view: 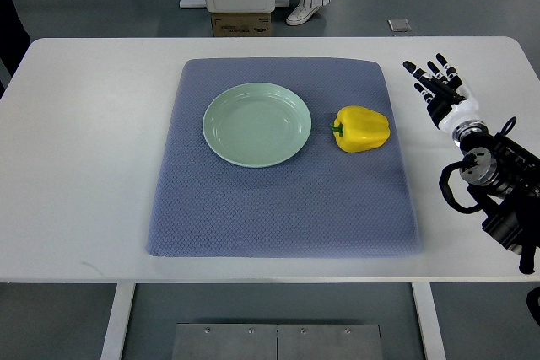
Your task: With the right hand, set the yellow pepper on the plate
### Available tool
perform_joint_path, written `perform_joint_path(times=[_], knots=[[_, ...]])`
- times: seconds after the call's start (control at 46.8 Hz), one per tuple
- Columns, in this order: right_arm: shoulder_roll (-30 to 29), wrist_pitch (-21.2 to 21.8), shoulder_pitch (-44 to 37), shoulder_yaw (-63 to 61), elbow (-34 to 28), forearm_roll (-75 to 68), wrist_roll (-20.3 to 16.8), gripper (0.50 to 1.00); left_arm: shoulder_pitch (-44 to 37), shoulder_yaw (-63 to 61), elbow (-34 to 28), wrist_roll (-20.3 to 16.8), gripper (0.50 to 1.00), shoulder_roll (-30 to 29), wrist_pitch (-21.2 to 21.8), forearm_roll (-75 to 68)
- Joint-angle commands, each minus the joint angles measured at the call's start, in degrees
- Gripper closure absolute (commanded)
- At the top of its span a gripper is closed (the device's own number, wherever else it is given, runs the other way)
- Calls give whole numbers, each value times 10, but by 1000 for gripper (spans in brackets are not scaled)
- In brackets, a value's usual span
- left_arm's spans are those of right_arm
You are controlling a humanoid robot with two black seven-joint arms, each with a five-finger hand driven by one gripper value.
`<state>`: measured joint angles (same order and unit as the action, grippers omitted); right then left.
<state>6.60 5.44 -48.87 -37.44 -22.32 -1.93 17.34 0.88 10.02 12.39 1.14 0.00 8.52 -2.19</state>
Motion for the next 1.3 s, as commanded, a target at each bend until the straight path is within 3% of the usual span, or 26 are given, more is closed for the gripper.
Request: perform_joint_path(times=[0.0,0.385,0.727,0.876,1.283], knots=[[1,-1,-2,-2,0,0,-5,500,0,0,0,0,500,0,0,0],[5,-1,-11,3,4,2,-56,500,0,0,0,0,500,0,0,0],[51,-3,-55,4,3,3,-46,500,0,0,0,0,500,0,0,0],[54,-2,-51,-1,5,3,-27,500,0,0,0,0,500,0,0,0],[53,8,-40,30,-8,6,-27,500,0,0,0,0,500,0,0,0]])
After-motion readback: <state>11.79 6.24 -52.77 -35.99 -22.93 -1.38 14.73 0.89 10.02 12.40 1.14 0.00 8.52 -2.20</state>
